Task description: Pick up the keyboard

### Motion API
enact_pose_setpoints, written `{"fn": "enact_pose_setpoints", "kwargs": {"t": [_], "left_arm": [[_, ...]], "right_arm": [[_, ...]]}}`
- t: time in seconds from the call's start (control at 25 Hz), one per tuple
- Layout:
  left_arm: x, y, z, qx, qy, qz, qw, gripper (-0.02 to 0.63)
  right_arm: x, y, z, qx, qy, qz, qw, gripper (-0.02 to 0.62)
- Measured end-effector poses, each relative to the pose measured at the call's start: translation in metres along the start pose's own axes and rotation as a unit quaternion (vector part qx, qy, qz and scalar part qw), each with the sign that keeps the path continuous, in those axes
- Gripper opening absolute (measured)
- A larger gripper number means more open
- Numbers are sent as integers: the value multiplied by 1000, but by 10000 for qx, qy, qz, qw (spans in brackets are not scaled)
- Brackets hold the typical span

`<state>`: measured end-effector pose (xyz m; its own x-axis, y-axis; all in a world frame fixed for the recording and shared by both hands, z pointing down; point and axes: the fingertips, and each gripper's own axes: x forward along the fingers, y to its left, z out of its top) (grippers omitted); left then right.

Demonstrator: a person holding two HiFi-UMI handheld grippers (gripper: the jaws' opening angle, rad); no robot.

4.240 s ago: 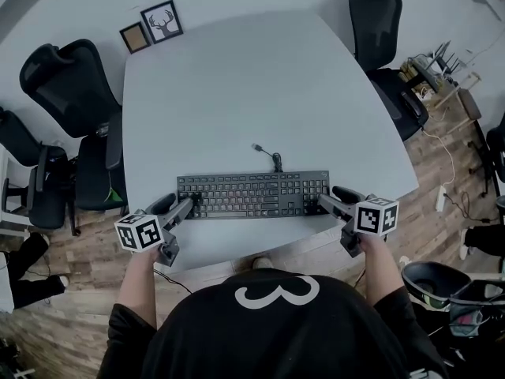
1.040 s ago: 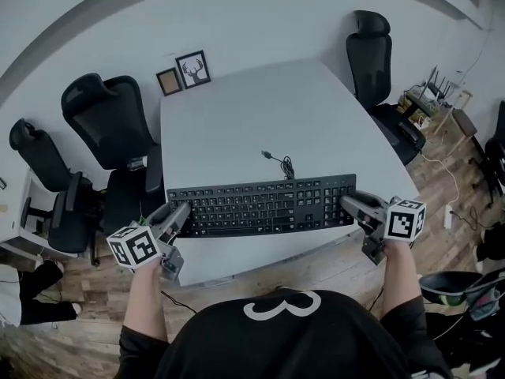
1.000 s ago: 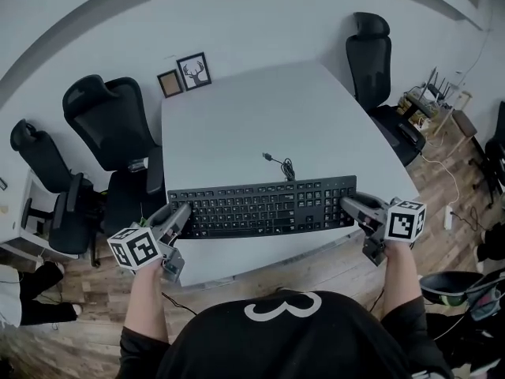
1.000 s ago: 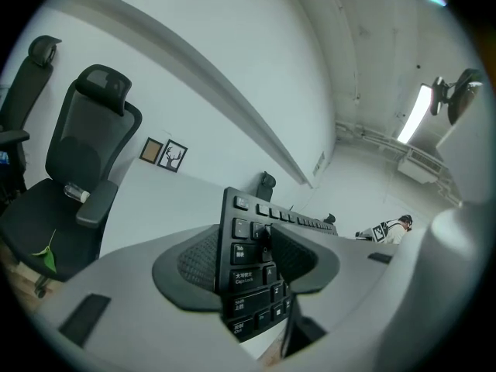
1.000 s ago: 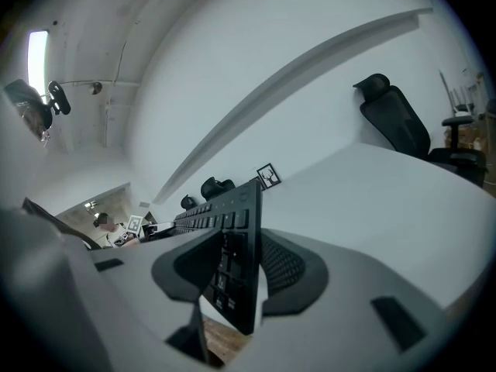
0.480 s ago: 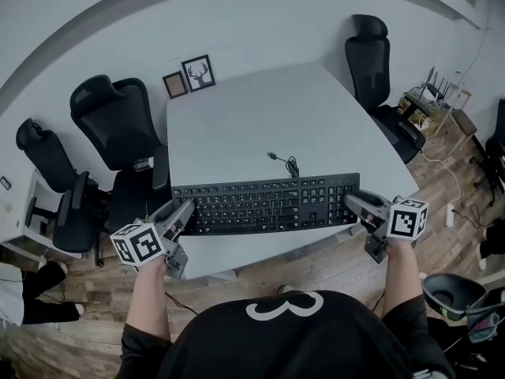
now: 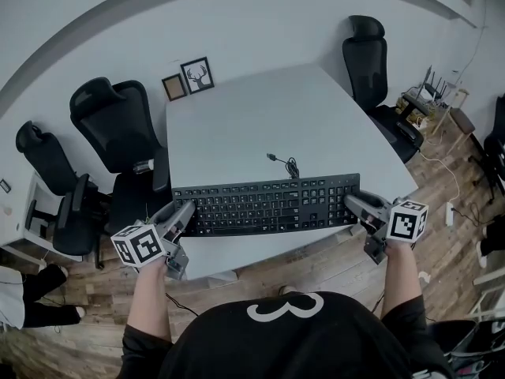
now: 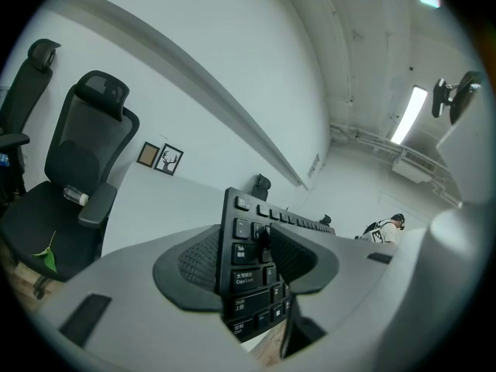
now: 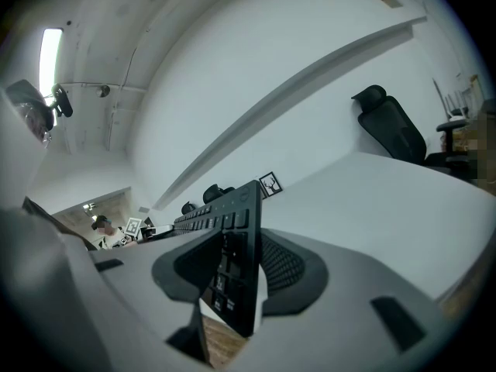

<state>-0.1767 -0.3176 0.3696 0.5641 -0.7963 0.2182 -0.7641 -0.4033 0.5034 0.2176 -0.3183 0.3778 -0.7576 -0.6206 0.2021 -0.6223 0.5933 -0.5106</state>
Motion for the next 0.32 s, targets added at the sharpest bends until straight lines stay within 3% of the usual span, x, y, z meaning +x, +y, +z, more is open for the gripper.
{"fn": "enact_pose_setpoints", "kwargs": {"t": [0.32], "left_arm": [[-3,-2,3,27,-36,13,10000,196]], "right_arm": [[1,0,0,-10,-114,11,9999,152]]}}
